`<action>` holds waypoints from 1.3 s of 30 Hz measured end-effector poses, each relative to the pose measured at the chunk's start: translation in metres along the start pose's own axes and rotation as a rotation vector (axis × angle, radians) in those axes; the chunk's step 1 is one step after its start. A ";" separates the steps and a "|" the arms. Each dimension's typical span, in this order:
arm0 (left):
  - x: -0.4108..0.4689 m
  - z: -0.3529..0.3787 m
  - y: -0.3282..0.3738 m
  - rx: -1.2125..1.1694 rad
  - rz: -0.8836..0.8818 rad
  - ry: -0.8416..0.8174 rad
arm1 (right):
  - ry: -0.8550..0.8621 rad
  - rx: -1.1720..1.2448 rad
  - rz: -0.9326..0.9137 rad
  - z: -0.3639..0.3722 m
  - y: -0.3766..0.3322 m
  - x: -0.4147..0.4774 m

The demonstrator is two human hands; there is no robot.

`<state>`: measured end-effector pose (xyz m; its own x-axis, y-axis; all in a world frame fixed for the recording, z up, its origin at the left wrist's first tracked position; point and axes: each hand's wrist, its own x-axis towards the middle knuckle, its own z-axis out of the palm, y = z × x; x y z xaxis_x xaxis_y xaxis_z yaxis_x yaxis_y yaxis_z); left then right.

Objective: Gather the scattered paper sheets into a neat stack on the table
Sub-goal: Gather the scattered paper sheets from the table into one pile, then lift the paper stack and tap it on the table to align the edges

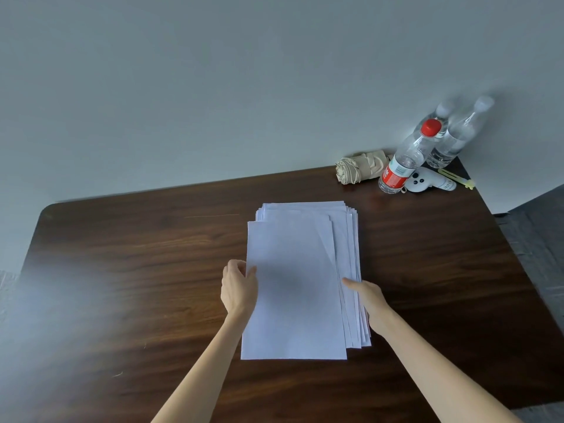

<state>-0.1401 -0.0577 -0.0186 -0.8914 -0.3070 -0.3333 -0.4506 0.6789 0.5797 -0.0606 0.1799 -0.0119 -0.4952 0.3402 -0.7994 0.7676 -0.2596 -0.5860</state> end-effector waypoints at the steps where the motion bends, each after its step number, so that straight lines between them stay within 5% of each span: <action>1: -0.001 0.001 0.001 -0.005 -0.017 0.031 | -0.001 0.002 0.010 -0.001 -0.002 0.002; 15: -0.010 0.035 0.039 -0.121 -0.115 -0.312 | -0.177 -0.127 -0.114 -0.002 -0.011 0.010; 23: 0.022 0.002 0.014 -0.403 -0.183 -0.272 | -0.247 0.000 -0.151 -0.014 -0.019 -0.001; 29: 0.027 -0.048 0.022 -0.831 -0.162 -0.717 | -0.369 0.017 -0.214 -0.021 -0.047 -0.017; 39: 0.005 -0.114 0.094 -0.946 0.247 -0.413 | -0.228 0.086 -0.559 0.006 -0.118 -0.058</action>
<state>-0.1921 -0.0714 0.1186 -0.9578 0.1399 -0.2510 -0.2719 -0.1587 0.9491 -0.1248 0.1855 0.1030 -0.8955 0.2463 -0.3707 0.3356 -0.1731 -0.9259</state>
